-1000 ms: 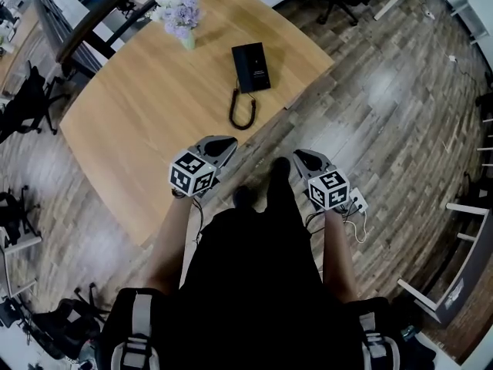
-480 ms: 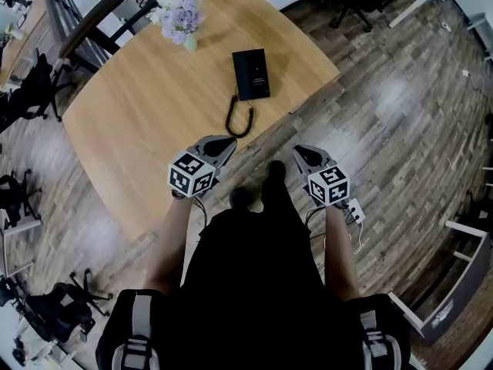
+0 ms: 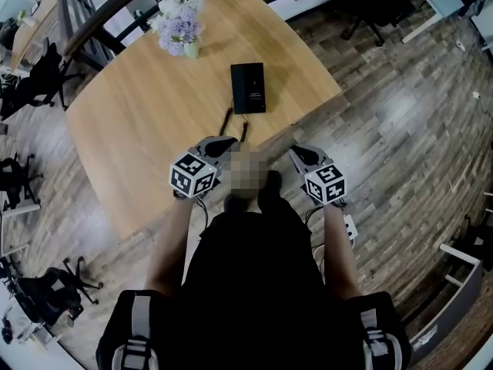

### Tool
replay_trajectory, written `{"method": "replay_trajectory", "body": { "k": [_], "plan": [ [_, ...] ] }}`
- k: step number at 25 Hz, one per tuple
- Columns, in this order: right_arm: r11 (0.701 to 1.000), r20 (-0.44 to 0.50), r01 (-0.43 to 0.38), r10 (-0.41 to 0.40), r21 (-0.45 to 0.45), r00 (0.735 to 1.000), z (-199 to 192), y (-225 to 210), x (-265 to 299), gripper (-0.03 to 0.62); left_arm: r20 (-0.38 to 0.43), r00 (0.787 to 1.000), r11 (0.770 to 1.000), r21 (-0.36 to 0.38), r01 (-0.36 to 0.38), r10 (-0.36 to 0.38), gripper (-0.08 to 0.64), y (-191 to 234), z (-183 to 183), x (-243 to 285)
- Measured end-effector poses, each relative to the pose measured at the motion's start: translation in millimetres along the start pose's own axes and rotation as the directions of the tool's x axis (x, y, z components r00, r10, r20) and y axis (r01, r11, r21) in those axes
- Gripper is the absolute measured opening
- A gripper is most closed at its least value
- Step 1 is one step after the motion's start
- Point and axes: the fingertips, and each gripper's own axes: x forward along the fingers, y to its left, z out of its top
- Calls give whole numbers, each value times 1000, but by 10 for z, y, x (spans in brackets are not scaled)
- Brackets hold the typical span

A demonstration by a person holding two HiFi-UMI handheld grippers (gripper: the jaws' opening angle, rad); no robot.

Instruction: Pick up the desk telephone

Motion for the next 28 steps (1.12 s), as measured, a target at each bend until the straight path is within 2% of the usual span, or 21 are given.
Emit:
{"method": "replay_trajectory", "body": {
  "k": [10, 18, 28],
  "plan": [
    [993, -29, -107, 105, -59, 994, 196, -407, 108, 38, 24, 995, 993, -65, -99, 101, 21, 37, 140, 266],
    [975, -52, -194, 190, -108, 980, 307, -612, 228, 38, 56, 979, 977, -102, -188, 194, 22, 79, 231, 370],
    [958, -80, -240, 230, -159, 970, 398, -622, 336, 38, 73, 969, 964, -150, -221, 234, 21, 103, 151, 332]
  ]
}}
